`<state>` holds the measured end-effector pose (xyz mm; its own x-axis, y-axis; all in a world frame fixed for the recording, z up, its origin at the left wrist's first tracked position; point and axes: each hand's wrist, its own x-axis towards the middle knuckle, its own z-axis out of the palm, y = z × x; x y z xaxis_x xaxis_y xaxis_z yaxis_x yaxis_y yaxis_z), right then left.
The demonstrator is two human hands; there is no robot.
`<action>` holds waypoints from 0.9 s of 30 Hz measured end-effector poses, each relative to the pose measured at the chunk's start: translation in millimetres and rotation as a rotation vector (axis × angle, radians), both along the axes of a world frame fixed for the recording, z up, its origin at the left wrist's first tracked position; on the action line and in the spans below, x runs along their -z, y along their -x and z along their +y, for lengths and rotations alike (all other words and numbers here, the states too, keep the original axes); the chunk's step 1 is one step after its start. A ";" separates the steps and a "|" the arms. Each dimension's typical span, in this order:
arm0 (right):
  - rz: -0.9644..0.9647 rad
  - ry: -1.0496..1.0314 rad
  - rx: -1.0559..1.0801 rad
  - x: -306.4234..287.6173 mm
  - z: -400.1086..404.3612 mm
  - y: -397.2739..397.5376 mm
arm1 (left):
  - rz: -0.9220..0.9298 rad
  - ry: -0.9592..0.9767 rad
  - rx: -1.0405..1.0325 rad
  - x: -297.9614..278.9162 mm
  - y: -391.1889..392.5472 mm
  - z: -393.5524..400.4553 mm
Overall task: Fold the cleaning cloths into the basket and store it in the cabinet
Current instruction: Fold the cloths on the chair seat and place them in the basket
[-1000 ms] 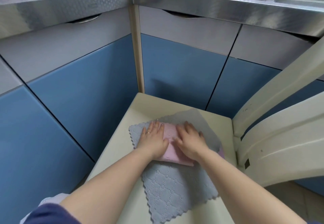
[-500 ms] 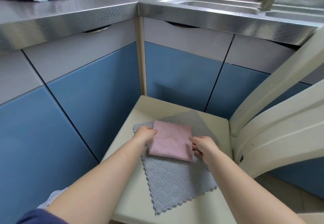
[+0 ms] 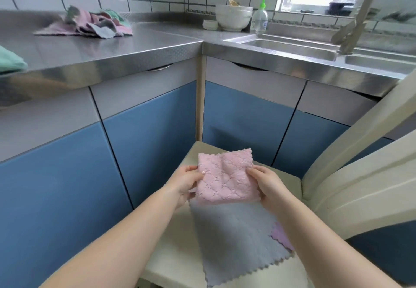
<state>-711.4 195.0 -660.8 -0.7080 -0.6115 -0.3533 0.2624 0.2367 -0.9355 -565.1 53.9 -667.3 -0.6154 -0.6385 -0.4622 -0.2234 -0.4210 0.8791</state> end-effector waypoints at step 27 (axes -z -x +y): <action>0.596 0.391 -0.688 -271.8 -266.9 -221.8 | -0.285 1.053 -0.540 -284.5 -285.4 -140.9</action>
